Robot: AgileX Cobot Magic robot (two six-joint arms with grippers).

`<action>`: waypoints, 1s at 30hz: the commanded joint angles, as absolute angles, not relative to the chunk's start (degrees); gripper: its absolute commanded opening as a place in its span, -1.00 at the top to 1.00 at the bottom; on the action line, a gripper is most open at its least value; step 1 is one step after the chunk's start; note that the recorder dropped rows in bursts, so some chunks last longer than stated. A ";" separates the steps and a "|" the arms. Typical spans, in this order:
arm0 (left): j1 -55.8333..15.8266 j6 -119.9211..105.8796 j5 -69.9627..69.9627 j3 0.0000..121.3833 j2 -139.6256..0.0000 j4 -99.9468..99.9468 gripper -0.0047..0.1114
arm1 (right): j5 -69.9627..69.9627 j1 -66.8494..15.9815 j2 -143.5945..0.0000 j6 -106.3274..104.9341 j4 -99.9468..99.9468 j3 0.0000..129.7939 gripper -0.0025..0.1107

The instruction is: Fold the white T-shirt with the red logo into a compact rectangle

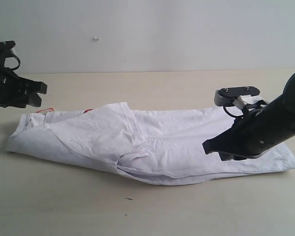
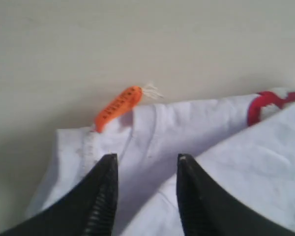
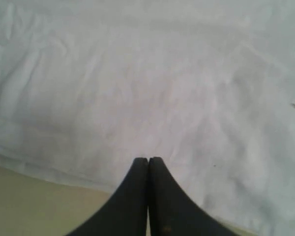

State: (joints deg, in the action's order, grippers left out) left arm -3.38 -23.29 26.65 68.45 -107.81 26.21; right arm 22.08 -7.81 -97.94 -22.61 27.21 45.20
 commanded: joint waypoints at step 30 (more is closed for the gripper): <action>-2.90 -34.23 41.64 72.37 -108.77 32.09 0.41 | 24.08 -7.66 -97.46 -23.10 26.95 44.92 0.96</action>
